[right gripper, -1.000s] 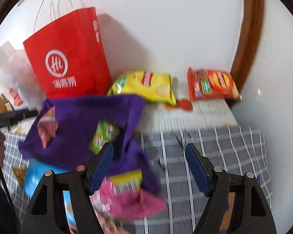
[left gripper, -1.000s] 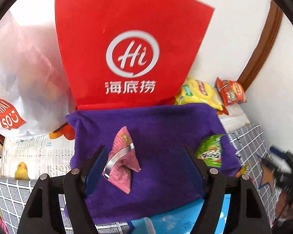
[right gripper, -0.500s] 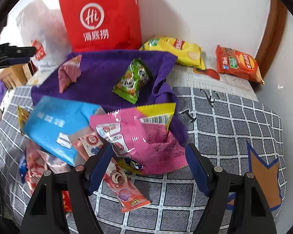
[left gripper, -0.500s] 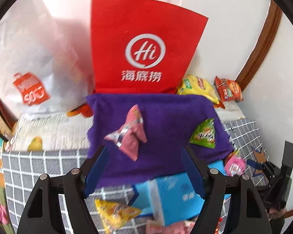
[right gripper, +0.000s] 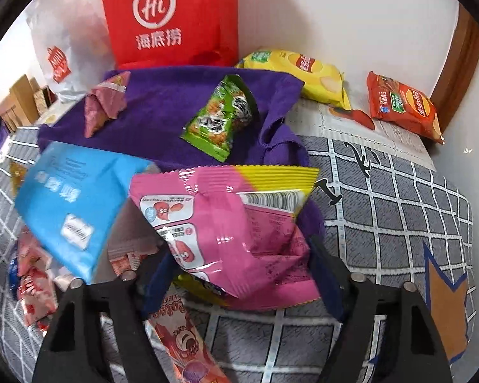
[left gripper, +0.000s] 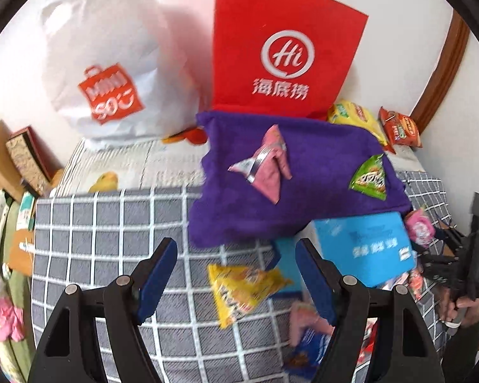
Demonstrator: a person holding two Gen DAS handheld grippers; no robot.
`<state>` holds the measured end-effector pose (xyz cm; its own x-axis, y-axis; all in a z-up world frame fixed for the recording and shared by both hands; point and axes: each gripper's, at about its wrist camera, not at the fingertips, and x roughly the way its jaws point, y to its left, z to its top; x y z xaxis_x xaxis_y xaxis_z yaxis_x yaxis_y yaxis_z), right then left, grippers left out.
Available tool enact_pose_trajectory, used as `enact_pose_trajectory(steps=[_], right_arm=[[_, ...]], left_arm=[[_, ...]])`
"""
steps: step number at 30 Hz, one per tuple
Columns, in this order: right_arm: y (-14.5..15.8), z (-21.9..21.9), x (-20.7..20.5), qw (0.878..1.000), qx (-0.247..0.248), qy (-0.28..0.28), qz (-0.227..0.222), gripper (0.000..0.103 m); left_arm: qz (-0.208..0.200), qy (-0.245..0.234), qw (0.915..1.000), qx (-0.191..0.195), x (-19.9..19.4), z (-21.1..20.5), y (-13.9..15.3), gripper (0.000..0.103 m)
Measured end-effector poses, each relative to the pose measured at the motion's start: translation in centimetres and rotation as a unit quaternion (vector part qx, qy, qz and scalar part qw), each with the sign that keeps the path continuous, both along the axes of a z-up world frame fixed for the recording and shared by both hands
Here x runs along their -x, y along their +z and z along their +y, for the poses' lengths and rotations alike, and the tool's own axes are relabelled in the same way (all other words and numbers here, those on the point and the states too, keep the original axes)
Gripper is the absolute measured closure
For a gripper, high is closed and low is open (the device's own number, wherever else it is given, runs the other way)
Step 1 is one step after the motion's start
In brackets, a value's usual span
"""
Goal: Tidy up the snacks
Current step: 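Grasp the large pink-yellow bag with the right gripper while the left grasps the yellow chip bag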
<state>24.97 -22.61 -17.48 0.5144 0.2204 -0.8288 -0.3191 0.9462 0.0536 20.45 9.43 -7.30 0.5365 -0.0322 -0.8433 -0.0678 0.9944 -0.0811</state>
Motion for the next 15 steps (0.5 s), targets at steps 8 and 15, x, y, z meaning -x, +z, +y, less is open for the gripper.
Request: enact_pose_trajectory(steps=[8, 15], right_arm=[[1.9, -1.7, 3.2, 0.998, -0.024, -0.049, -0.011, 0.028], [3.2, -3.0, 6.7, 0.995, -0.035, -0.088, -0.018, 0.028]], left_arm=[[0.017, -0.007, 0.9992, 0.034, 1.9, 0.2, -3.4, 0.028], [0.011, -0.019, 0.9997, 0.011, 1.9, -0.5, -6.1, 0.028]])
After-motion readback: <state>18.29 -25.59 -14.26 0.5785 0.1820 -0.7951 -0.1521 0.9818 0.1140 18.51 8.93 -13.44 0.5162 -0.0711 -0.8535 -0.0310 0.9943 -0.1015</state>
